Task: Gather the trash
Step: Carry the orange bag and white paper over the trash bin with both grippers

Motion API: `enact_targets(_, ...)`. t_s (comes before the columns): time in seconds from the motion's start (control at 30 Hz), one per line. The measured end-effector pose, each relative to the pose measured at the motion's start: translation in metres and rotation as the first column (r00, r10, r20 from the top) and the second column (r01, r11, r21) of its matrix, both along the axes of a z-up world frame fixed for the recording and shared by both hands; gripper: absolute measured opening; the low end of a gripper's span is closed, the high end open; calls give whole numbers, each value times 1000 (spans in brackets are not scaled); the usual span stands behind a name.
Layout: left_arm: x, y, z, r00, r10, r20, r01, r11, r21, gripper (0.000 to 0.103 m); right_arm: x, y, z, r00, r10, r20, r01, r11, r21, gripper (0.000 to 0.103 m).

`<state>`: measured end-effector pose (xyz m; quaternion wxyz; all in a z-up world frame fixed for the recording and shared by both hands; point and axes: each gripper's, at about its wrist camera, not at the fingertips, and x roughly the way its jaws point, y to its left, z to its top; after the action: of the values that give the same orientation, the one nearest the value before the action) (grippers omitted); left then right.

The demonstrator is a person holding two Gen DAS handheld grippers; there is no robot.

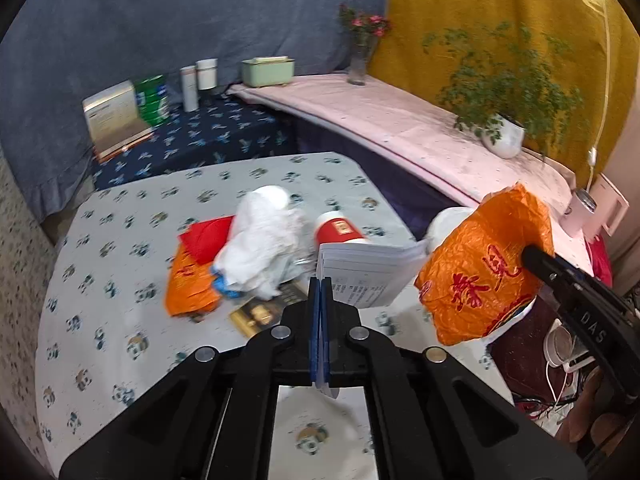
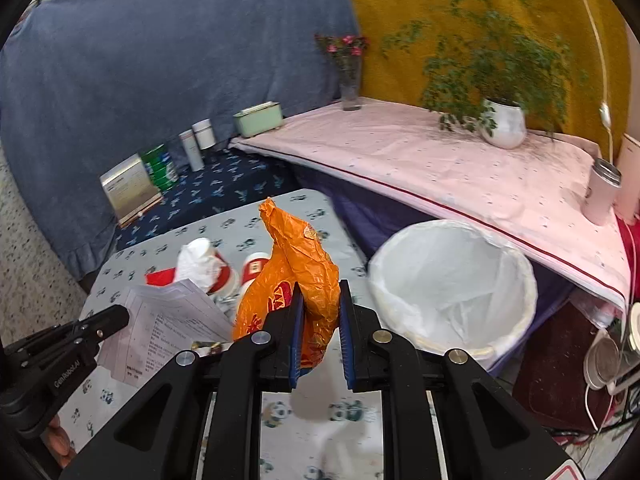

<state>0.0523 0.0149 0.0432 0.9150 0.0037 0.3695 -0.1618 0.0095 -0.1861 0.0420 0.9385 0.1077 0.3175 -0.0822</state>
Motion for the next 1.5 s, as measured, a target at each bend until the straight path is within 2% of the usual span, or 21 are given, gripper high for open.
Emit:
enact_targets(0.23,7,-68,6,993,-114,17,114,994,3,0,-16,-55,-7,991,-133,0,133,991,-5,15)
enact_targets(0.43,23,-137,6,974,-224,23,224,975,2,0,-27,-108,-19,967,-254,-15,254,967,0,15)
enact_targets(0.77,70,-236,-33,934,-349,-76,349,937,-16,2,-25,-165,-50,932,-357,-65,359,933,19,15)
enact_targets(0.8,74,-242,-38,933,-351,-81,351,936,-14,4,-23,-169,-53,930,-361,-71,363,931,18,15)
enact_targets(0.87,82,-252,-48,932,-349,-99,350,937,-7,14,-16,-177,-58,927,-366,-83,369,929,20,15)
enact_targets(0.93,88,-255,-51,935,-344,-89,344,939,-17,45,-9,-183,-63,925,-368,-89,372,928,26,15)
enact_targets(1.0,89,-252,-51,937,-341,-73,340,940,-24,55,-3,-185,-66,925,-368,-93,372,928,26,15)
enact_targets(1.17,94,-246,-50,942,-331,-48,331,944,-10,63,14,-186,-70,928,-359,-94,363,932,23,17)
enact_targets(1.3,98,-236,-48,955,-296,-27,296,955,-20,77,28,-188,-73,930,-356,-96,359,933,21,19)
enact_targets(1.5,107,-236,-46,957,-286,-35,285,958,-45,77,33,-191,-68,927,-366,-81,368,930,11,19)
